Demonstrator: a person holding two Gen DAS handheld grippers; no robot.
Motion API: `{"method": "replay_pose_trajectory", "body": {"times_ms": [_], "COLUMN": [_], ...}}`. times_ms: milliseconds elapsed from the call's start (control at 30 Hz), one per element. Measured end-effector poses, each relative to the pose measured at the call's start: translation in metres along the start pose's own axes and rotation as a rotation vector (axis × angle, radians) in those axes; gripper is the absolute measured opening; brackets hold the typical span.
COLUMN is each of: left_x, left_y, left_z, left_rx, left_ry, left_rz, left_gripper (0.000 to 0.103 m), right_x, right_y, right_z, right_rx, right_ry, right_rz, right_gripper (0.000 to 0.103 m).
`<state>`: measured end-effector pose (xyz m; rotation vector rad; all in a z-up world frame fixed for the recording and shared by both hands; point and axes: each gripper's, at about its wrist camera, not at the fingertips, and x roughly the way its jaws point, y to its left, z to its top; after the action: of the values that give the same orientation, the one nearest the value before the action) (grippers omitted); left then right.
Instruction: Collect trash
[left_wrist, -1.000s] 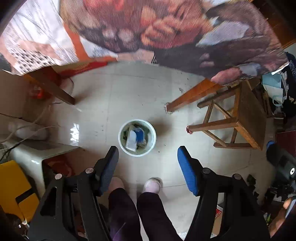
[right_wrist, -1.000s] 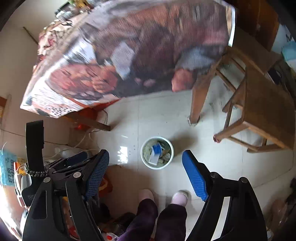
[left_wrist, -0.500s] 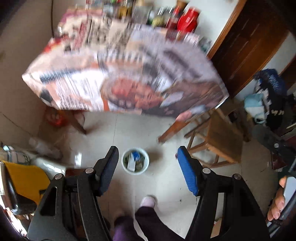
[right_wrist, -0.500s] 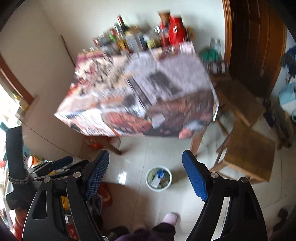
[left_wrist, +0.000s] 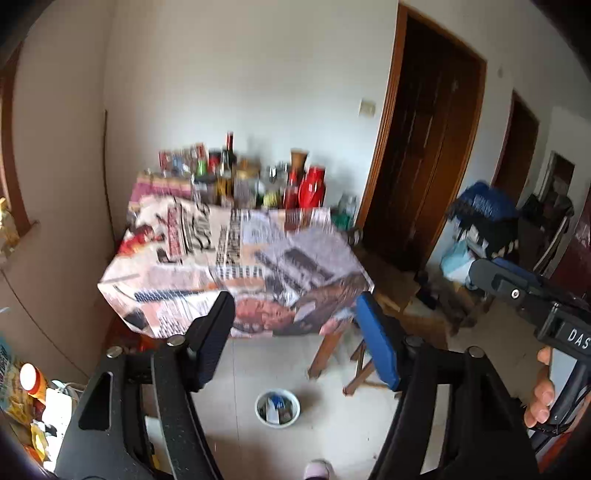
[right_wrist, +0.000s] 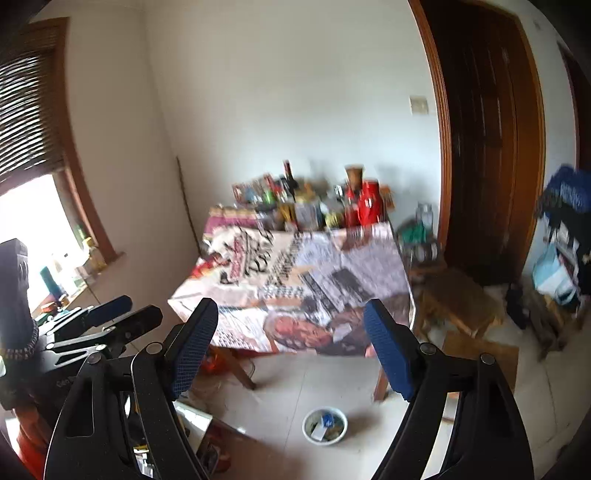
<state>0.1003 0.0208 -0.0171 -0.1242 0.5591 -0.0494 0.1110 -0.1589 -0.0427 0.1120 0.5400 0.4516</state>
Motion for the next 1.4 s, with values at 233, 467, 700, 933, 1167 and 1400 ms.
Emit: {"method": "replay_pose_trajectory", "body": {"times_ms": [233,467,700,933,1167,1400], "left_x": [-0.077,-0.108,-0.118,-0.120,-0.120,-0.117], "left_y": [0.009,0.022,0.030,0.034,0.030,0.025], "left_z": [-0.011,-0.021,-0.028,-0.030,-0.031,-0.033], "left_rx": [0.011,-0.010,-0.018,-0.021,-0.006,0.012], "left_ry": [-0.122,-0.145,-0.141,-0.134,-0.126,-0.117], "left_rz": [-0.009,-0.012,-0.017,-0.025,-0.024,-0.029], "left_gripper": [0.096,0.099,0.099,0.099,0.099,0.099], "right_x": [-0.043,-0.058,-0.068,-0.071,-0.071,-0.074], "right_y": [0.031,0.041,0.052,0.056,0.060,0.058], "right_z": [-0.007,-0.014,-0.020,-0.024,-0.027,-0.028], "right_rx": [-0.052,-0.035,-0.043,-0.053,-0.052,-0.049], "right_ry": [-0.089,-0.118,-0.119,-0.110,-0.098,-0.088], "right_rz": [-0.022,-0.033,-0.043,-0.046,-0.051,-0.058], "right_gripper": [0.091,0.103,0.103,0.103,0.103,0.103]}}
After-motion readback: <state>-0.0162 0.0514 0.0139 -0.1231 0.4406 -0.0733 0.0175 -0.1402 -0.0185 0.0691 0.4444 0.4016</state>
